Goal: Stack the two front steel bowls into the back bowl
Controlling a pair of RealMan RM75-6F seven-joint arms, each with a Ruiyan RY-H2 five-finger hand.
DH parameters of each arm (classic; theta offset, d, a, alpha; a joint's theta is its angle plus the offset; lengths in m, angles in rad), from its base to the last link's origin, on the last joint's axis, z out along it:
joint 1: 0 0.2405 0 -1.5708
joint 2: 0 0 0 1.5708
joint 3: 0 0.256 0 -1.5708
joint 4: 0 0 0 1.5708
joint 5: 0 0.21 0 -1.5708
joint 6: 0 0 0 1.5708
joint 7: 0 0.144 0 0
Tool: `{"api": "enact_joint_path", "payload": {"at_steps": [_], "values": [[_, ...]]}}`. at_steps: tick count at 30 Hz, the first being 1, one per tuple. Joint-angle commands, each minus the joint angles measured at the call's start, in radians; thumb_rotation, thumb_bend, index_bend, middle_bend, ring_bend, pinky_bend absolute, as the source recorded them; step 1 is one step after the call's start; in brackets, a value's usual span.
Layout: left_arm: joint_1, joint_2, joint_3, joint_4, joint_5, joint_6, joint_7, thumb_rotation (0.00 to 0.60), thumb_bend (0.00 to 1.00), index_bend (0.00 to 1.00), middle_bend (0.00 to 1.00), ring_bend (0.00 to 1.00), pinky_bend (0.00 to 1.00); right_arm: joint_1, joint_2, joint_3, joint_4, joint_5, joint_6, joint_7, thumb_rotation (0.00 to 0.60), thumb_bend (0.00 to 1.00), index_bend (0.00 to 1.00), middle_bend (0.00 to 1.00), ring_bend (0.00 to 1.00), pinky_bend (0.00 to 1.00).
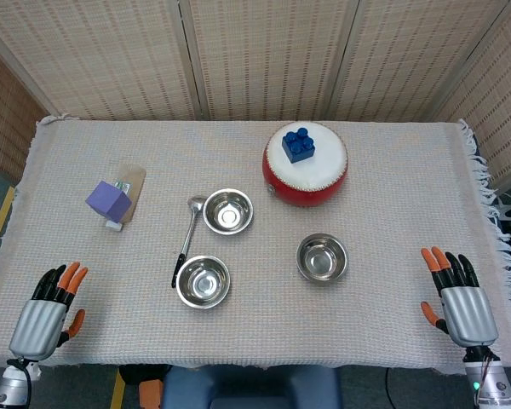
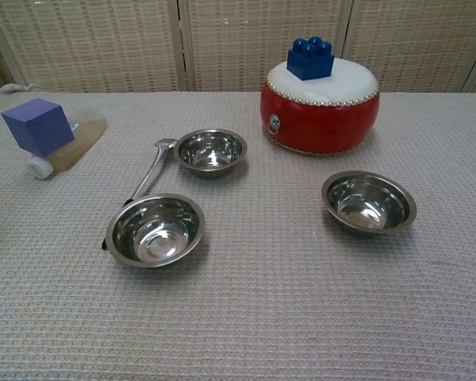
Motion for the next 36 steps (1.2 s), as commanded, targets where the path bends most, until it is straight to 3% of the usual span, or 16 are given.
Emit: {"api": "enact_joint_path", "payload": {"at_steps": [1,6,12,17,25,31,36], "values": [[-0.002,-0.002,0.002,0.0,0.003,-0.004,0.0,0.6,0.45,0.0,0.0,0.0,0.1,-0.001,0.001,0.0,-0.002,0.0,0.002,0.002,0.6,0.21,0.0,0.0,0.0,0.0],[-0.024,-0.032,0.029,0.0,0.059,-0.026,-0.036,0.6,0.43,0.0,0.0,0.0,0.1,-0.003,0.005,0.002,-0.009,0.007,0.001,0.005,0.6,0.21,0.0,0.0,0.0,0.0],[-0.103,-0.156,0.065,0.033,0.169,-0.113,-0.072,0.6,0.4,0.01,0.0,0.0,0.1,-0.001,0.006,0.001,-0.01,0.012,-0.008,0.001,0.6,0.21,0.0,0.0,0.0,0.0],[-0.162,-0.272,0.045,0.075,0.169,-0.209,-0.005,0.6,0.4,0.04,0.0,0.0,0.09,-0.004,0.013,0.003,-0.015,0.015,-0.003,0.009,0.6,0.21,0.0,0.0,0.0,0.0],[-0.21,-0.419,0.012,0.207,0.137,-0.26,0.033,0.6,0.4,0.1,0.0,0.0,0.09,-0.007,0.025,0.006,-0.02,0.025,-0.002,0.022,0.6,0.21,0.0,0.0,0.0,0.0],[-0.239,-0.503,0.0,0.37,0.135,-0.25,0.019,0.6,0.41,0.29,0.0,0.0,0.08,-0.007,0.027,0.008,-0.022,0.029,-0.004,0.021,0.6,0.21,0.0,0.0,0.0,0.0],[-0.24,-0.567,-0.012,0.504,0.154,-0.156,-0.014,0.6,0.56,0.58,0.02,0.0,0.08,-0.008,0.029,0.009,-0.024,0.03,-0.002,0.021,0.6,0.21,0.0,0.0,0.0,0.0]]}}
